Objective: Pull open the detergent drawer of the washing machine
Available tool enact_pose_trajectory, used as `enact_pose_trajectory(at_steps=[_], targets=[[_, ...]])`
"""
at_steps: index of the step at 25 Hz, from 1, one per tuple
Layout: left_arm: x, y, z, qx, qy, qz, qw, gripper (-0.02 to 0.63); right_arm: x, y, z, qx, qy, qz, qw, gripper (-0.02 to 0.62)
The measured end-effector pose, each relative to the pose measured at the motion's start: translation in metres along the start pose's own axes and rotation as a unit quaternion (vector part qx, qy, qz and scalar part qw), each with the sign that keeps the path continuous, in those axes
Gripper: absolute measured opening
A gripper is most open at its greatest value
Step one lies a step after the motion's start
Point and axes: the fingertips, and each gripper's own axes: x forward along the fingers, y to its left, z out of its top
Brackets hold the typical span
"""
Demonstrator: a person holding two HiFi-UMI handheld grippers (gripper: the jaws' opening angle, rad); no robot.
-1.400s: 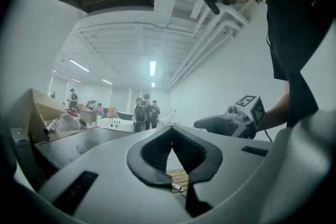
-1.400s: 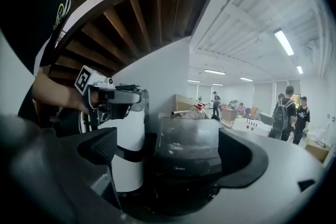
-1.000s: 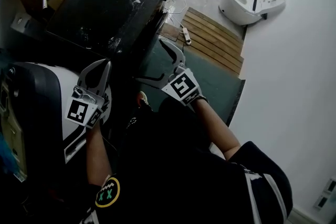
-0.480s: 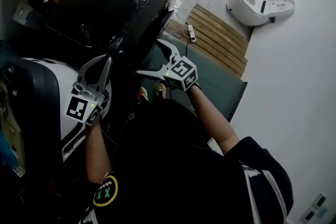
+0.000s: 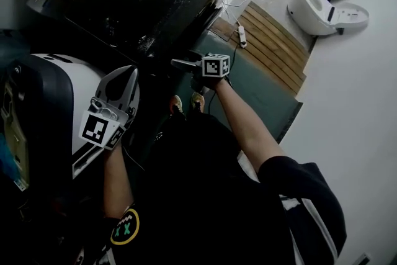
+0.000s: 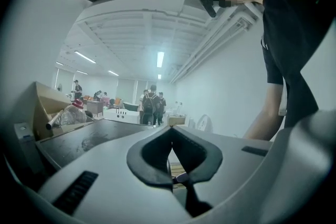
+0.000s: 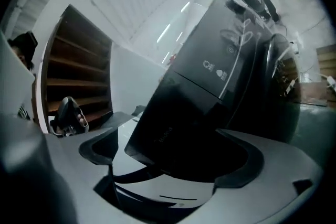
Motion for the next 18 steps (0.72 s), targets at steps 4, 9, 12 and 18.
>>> enact_pose_trajectory(at_steps=[4, 9, 12, 18], targets=[[-0.004, 0.003, -0.005, -0.002, 0.014, 0.017, 0.9998, 0.018, 0.016, -0.019, -0.004, 0.009, 0.028, 0.011, 1.0, 0.581], [-0.007, 0.003, -0.011, -0.005, 0.026, 0.029, 0.9992, 0.018, 0.029, -0.017, 0.011, 0.009, 0.012, 0.062, 0.998, 0.516], [-0.009, 0.002, -0.015, -0.007, 0.036, 0.035, 0.9987, 0.018, 0.034, -0.02, 0.011, 0.012, 0.012, 0.084, 0.996, 0.465], [-0.009, -0.004, -0.024, -0.01, 0.053, 0.039, 0.9978, 0.018, 0.038, -0.014, 0.011, 0.056, -0.016, 0.147, 0.987, 0.431]])
